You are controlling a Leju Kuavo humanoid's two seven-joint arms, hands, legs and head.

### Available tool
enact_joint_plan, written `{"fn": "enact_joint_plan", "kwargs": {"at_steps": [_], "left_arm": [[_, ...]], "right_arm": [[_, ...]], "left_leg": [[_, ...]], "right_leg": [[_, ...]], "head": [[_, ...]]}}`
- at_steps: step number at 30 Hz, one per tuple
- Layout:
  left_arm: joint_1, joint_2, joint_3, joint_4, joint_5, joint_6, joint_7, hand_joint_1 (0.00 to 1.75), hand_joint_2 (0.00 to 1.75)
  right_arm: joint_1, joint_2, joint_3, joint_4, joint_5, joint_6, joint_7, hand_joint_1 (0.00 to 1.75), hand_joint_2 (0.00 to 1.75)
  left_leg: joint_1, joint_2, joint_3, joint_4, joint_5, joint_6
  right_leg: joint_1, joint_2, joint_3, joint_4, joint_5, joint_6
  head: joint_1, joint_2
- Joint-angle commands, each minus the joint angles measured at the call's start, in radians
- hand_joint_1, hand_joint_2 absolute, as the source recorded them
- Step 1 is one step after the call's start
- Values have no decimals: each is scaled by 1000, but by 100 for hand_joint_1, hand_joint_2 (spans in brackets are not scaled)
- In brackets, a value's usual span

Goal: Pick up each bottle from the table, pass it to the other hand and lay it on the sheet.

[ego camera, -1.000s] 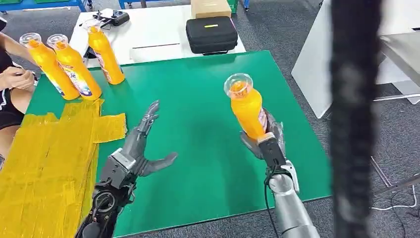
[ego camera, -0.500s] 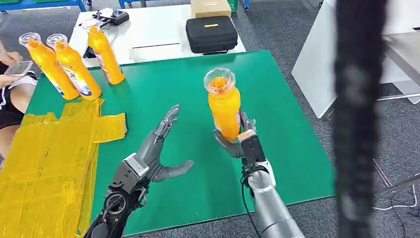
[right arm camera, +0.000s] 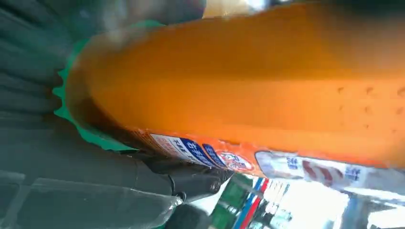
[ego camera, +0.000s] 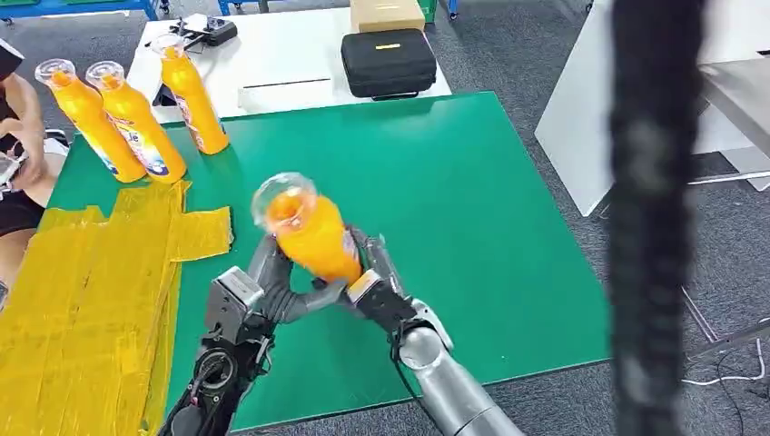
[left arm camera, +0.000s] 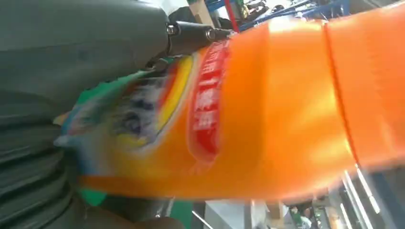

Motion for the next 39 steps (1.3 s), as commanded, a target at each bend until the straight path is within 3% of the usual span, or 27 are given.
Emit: {"fn": "enact_joint_plan", "kwargs": {"at_steps": [1, 3, 5, 6, 7, 9, 31, 32, 33, 39], "left_arm": [[-49, -5, 49, 122, 40, -7, 11, 0, 175], [-48, -9, 58, 131, 51, -4, 6, 0, 175], [-39, -9, 60, 126, 57, -2, 3, 0, 175], [-33, -11, 65, 121, 72, -5, -1, 0, 175], [-29, -12, 69, 119, 82, -6, -4, 30, 175], [-21, -14, 78, 112, 112, -12, -16, 175, 175], [14, -18, 114, 19, 221, 9, -66, 175, 175], [16, -16, 115, 9, 200, 40, -62, 175, 175], [19, -14, 117, 1, 184, 58, -61, 175, 175], [40, 7, 198, -9, -189, 398, -50, 175, 175]], "right_arm": [[-30, -31, 164, 60, 76, -44, 16, 175, 175], [-33, -29, 176, 76, 69, -41, 15, 175, 175], [-33, -29, 180, 83, 62, -44, 14, 175, 175], [-35, -29, 183, 88, 58, -42, 14, 175, 175], [-36, -30, 183, 91, 56, -44, 14, 175, 175], [-40, -31, 182, 102, 48, -52, 12, 175, 175], [-30, -45, 137, 81, 40, -109, 32, 175, 175], [-24, -46, 108, 57, 20, -125, 40, 54, 175], [-21, -54, 91, 36, 12, -128, 45, 0, 175], [89, -137, -64, -246, -87, -73, 87, 0, 175]], "left_leg": [[1, 0, 5, -1, -1, -3], [2, 1, 9, 1, -4, -6], [1, 0, 3, -1, -1, -2], [2, 0, 9, 1, -5, -6], [1, 0, 4, -1, -1, -3], [1, 1, 5, 0, -2, -3], [1, 0, 3, 0, -1, -3], [2, -1, 5, 1, -3, -4], [1, -1, 4, 1, -2, -3], [0, -4, 3, 0, -1, -2]], "right_leg": [[1, -2, 5, -1, -2, -1], [2, -2, 10, 0, -4, -1], [1, -1, 4, -1, -1, 0], [2, -3, 10, 0, -4, -1], [1, -1, 4, -1, -1, -1], [1, -1, 6, -1, -2, -1], [1, -2, 3, 0, -1, 0], [2, -3, 6, 0, -3, -1], [2, -3, 4, 0, -2, -1], [1, -5, 4, 0, -2, 0]], "head": [[0, 0], [0, 0], [0, 0], [-1, 0], [0, 0], [0, 0], [0, 0], [0, 0], [0, 0], [0, 0]]}}
